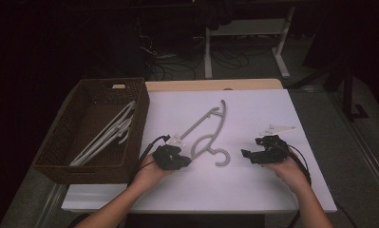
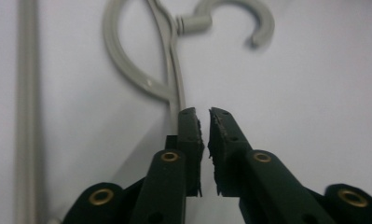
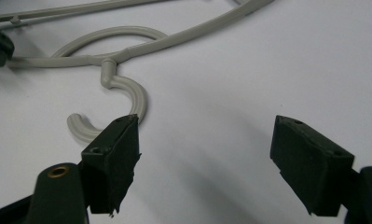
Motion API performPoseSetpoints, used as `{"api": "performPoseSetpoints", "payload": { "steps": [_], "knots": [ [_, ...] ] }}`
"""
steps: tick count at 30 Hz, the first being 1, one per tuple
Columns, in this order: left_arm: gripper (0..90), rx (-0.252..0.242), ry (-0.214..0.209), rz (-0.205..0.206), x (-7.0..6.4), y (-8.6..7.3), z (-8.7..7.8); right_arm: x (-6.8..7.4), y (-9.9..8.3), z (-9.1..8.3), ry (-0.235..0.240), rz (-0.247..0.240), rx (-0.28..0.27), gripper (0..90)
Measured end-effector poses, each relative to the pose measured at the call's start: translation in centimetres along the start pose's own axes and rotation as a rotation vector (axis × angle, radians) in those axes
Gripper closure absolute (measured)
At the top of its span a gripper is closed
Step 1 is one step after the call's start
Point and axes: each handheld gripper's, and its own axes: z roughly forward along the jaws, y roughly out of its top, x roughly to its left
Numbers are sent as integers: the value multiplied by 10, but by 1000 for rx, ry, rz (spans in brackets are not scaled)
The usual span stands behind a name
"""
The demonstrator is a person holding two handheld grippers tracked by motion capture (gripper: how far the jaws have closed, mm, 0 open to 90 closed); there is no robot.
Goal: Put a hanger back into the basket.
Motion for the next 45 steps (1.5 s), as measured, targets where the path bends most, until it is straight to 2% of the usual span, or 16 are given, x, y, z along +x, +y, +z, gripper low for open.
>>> {"api": "performPoseSetpoints", "payload": {
  "steps": [1,3,4,5,7,10,13,18,22,27,29,34,36,40,43,45],
  "knots": [
    [811,0,0,0,0,0,0,0,0,0,0,0,0,233],
    [814,-28,4,2,4,14,2,0,0,0,-1,5,-2,232],
    [823,-28,4,2,4,14,2,0,0,0,-1,5,-2,232],
    [830,-32,13,5,8,24,8,-1,0,0,-1,6,-1,233],
    [860,-30,15,6,10,28,12,-1,0,0,-2,6,0,233],
    [882,-13,52,32,16,42,31,-2,0,0,-3,5,-3,233],
    [900,5,51,21,22,50,48,-2,-1,0,-2,10,-2,233],
    [900,24,66,15,26,57,69,-4,-2,0,-1,11,-2,233],
    [900,32,66,23,23,57,76,-4,-2,-2,-1,16,-8,234],
    [900,31,3,48,12,59,79,-4,-1,-2,-2,14,-12,233],
    [900,28,-31,55,4,59,81,-4,-1,-3,-2,15,-15,234],
    [900,43,-120,106,-21,60,86,-4,0,-4,-2,14,-19,234],
    [900,45,-132,115,-26,60,86,-4,0,-4,-3,13,-19,234],
    [871,12,-156,83,-24,61,78,-3,4,-5,-4,2,-21,248],
    [798,-16,-165,69,-20,63,60,-1,11,-5,-2,-2,-20,318],
    [730,-33,-167,63,-17,60,47,-1,17,-4,-14,-1,-22,401]
  ]
}}
